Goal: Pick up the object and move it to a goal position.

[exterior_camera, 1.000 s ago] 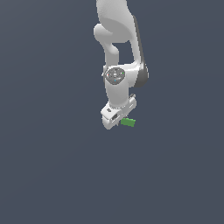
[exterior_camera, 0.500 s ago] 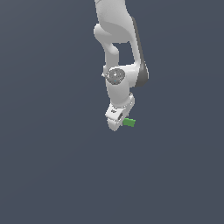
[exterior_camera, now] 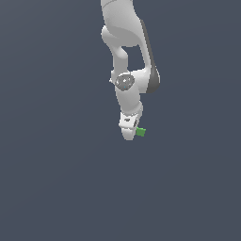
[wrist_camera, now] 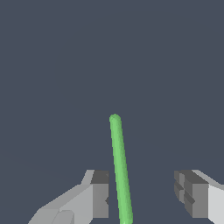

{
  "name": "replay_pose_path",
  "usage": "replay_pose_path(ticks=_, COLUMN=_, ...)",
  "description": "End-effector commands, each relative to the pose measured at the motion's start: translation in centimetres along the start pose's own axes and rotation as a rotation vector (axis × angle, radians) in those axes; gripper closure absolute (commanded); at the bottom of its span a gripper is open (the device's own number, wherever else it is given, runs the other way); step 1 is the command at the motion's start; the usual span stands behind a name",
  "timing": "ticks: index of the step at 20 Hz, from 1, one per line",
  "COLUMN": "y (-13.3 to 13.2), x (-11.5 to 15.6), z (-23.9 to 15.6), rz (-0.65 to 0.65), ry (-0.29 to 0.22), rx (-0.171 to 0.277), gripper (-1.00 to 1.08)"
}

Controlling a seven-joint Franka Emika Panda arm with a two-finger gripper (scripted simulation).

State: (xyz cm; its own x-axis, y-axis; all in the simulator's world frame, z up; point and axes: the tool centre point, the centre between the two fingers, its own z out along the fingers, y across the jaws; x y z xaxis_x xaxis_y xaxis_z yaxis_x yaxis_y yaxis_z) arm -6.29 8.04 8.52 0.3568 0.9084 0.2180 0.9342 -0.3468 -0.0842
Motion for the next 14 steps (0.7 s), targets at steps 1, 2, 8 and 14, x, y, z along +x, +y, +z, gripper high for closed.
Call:
replay_pose_path(ticks=1, y=-0.33, x=0.20, z=0.20, rz=-0.058, ry=0.012, rx=-0.001, gripper=-0.20)
replay_pose_path(ticks=2, y=-0.44, x=0.27, z=0.27, rz=-0.078, ry=0.016, rx=-0.001, gripper=-0.20)
replay_pose_path(ticks=8, y=-0.99, x=0.60, z=0.57, rz=-0.172, ry=0.035, rx=-0.005, gripper=-0.20)
replay_pose_path(ticks=14, y=-1.28, x=0.78, z=0.72, rz=-0.223, ry=0.045, rx=-0.008, gripper=-0.20)
